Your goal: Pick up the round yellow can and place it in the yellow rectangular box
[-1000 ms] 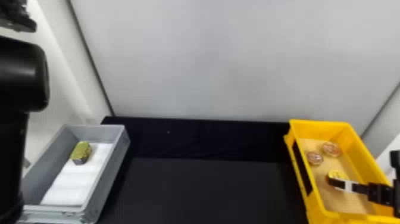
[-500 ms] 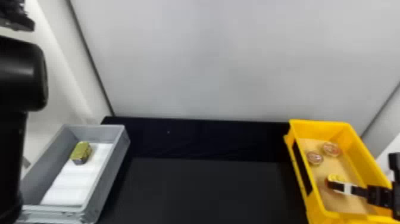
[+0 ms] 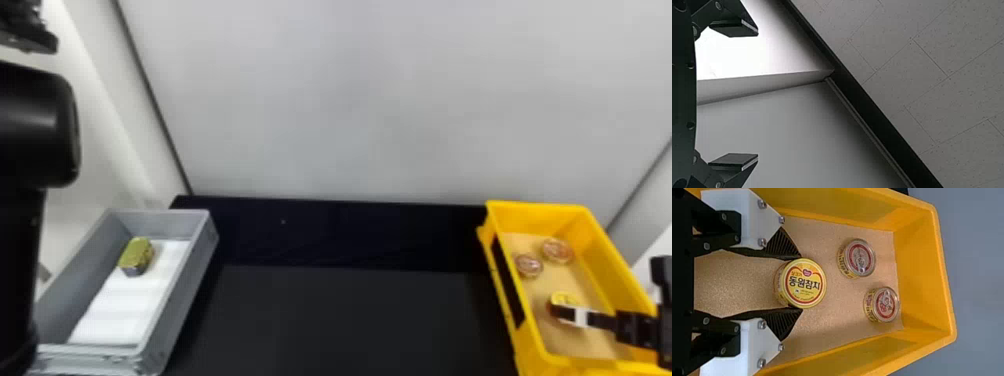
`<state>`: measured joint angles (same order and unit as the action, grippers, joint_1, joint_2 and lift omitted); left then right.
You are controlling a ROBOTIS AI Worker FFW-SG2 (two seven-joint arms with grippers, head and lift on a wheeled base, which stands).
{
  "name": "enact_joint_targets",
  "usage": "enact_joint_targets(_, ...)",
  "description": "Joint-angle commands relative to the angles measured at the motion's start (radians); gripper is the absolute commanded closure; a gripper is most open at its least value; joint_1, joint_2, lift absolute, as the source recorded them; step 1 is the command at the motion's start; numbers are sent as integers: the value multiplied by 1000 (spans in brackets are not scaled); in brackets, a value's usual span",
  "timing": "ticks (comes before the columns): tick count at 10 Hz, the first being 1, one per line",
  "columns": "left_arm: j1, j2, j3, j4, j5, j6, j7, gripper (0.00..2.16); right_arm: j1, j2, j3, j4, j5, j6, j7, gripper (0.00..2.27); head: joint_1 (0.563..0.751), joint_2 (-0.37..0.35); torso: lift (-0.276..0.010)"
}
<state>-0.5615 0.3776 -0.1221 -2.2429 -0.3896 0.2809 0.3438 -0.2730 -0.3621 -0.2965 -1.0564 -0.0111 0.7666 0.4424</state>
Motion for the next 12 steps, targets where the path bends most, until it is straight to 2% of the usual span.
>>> enact_joint_targets(1, 2, 0, 2, -1, 0, 2, 0, 154, 1, 0, 7, -19, -9, 36, -30, 418, 663, 54, -10)
enact_joint_targets(3, 2, 0, 2, -1, 0, 2, 0, 154, 0, 0, 13, -28, -21, 53, -48, 286, 663, 54, -10)
enact_joint_targets(5, 3, 0, 4, -3, 0, 2, 0, 153, 3, -1, 11, -33, -44, 41, -50, 295, 663, 54, -10)
enact_joint_targets(7, 5, -2, 4, -3, 0, 5, 0, 153, 12, -8, 8, -100, -44, 31, -50, 312, 663, 54, -10)
enact_joint_targets(12, 14, -2, 13, -3, 0, 12, -2, 153, 29, -31, -38, -554, 11, 35, -135, 323, 663, 54, -10)
